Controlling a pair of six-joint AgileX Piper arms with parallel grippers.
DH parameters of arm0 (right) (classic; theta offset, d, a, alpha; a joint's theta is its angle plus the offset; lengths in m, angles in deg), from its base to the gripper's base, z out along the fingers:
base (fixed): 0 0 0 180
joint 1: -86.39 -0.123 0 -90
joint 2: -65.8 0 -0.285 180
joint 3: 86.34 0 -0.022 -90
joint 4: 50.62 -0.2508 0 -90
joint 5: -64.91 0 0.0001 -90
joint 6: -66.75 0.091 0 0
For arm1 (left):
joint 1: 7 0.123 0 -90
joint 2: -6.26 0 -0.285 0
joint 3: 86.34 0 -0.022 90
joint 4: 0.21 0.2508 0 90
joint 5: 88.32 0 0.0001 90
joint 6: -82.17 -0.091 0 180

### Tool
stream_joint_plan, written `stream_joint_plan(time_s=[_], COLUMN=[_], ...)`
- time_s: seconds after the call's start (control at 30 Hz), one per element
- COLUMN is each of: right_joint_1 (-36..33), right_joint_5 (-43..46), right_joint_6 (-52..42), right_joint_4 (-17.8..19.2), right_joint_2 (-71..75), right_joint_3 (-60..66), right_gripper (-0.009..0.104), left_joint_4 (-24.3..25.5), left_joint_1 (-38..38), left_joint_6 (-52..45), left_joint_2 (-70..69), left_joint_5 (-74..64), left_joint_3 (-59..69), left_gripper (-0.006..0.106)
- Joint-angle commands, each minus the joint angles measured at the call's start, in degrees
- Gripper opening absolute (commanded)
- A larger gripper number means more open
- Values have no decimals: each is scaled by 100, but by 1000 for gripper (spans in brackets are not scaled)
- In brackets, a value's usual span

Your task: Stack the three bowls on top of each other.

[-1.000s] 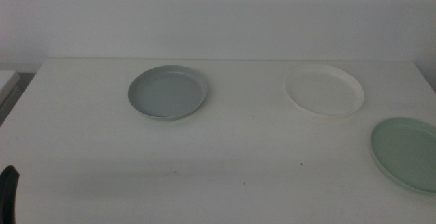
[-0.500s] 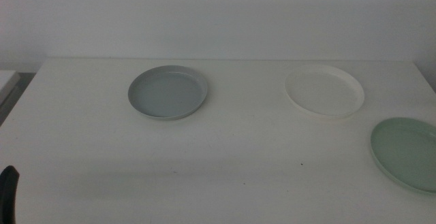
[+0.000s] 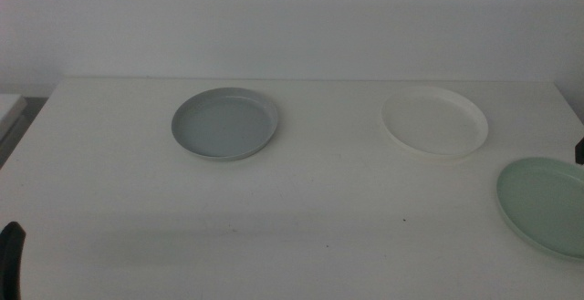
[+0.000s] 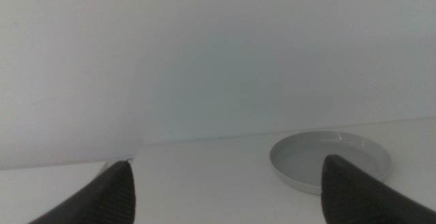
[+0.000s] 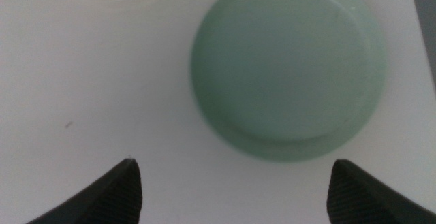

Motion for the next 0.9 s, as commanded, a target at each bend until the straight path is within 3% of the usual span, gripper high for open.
stream_joint_plan(time_s=[0.0,0.2,0.37,0.67,0.7,0.87], right_joint_1=[334,1678,2445,2556,2556,2478], right_joint_5=[1,99,328,1447,1802,2016], right_joint_6=[-186,-787,-842,-883,-989,-995], right_joint_4=[-9,-662,-632,-457,-457,-469], right_joint_2=[-399,-1317,-2118,-3292,-3579,-3843], right_joint_3=[-227,-458,-458,-458,-458,-458], right_gripper=[93,93,93,90,81,67], left_joint_4=[-39,-39,-39,-39,-39,-39], left_joint_1=[5,5,5,5,5,5], left_joint_6=[0,0,0,13,1,1], left_joint_2=[-23,-23,-23,-23,-23,-23], left_joint_5=[62,62,62,61,61,61], left_joint_3=[0,0,0,0,0,0], left_gripper=[94,94,94,94,94,94])
